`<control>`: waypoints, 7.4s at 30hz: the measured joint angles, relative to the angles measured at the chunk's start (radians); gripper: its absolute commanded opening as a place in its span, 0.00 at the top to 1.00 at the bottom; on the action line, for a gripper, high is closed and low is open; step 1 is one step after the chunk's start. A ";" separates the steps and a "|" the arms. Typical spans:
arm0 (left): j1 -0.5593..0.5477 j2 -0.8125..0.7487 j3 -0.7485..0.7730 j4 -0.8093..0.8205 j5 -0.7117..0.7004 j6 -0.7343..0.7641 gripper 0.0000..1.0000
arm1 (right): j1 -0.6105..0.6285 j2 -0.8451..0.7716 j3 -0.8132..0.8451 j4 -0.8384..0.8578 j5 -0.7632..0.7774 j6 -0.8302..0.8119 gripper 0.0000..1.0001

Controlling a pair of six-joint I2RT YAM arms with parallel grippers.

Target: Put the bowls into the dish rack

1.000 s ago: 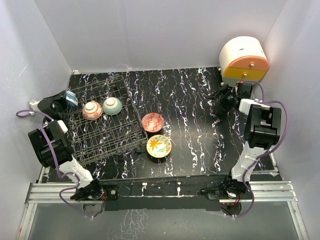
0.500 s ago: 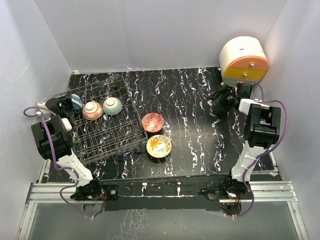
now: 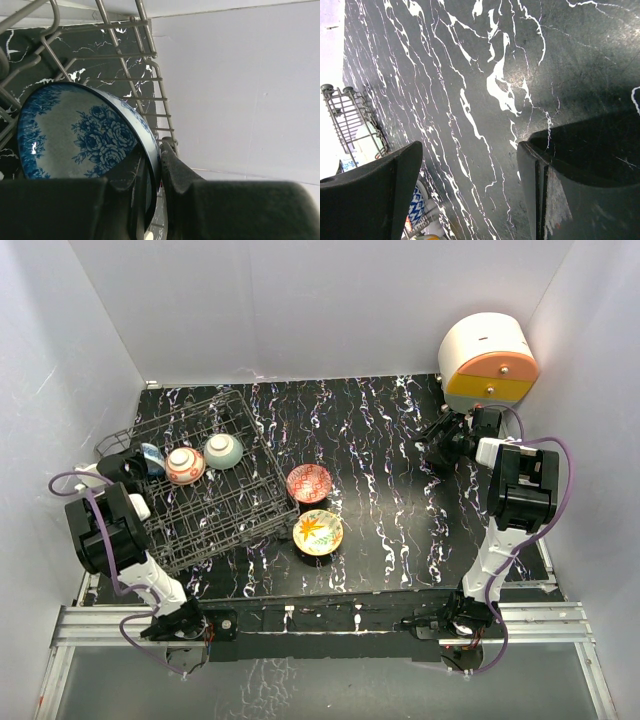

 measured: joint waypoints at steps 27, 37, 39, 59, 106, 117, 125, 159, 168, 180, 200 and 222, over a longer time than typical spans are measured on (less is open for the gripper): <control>0.053 -0.045 0.034 -0.035 0.072 0.007 1.00 | 0.000 0.000 0.000 0.001 -0.001 -0.001 0.23; 0.056 0.060 0.040 0.056 0.141 0.061 1.00 | 0.000 0.000 0.000 0.000 -0.002 -0.001 0.24; 0.063 0.063 0.022 0.094 0.143 0.060 1.00 | 0.000 0.000 0.000 0.000 -0.003 -0.002 0.24; 0.256 -0.087 -0.147 0.079 0.264 0.147 0.81 | 0.000 0.006 0.000 0.003 -0.013 -0.002 0.24; 0.141 -0.560 -0.445 -0.306 0.386 0.128 0.36 | 0.000 0.006 -0.042 0.087 -0.041 0.040 0.25; 0.138 -0.726 -0.301 -0.736 0.302 0.266 0.34 | 0.000 -0.017 -0.105 0.156 -0.058 0.070 0.25; 0.117 -0.739 -0.113 -0.964 0.290 0.296 0.26 | 0.000 -0.017 -0.117 0.181 -0.067 0.094 0.25; -1.156 0.306 1.173 -1.312 -0.019 1.068 0.25 | 0.002 0.021 0.141 -0.027 -0.006 0.107 0.25; -1.223 0.419 1.314 -1.306 -0.027 1.169 0.26 | -0.012 0.021 0.139 -0.055 0.007 0.088 0.25; -1.302 0.523 1.217 -1.344 -0.159 1.197 0.29 | -0.037 0.021 0.033 -0.050 -0.001 0.080 0.25; -1.371 0.411 1.111 -1.286 -0.291 1.193 0.30 | -0.044 0.019 0.006 -0.002 -0.023 0.081 0.25; -1.382 0.303 0.920 -1.416 -0.479 1.050 0.49 | -0.046 0.017 -0.006 0.020 -0.031 0.081 0.25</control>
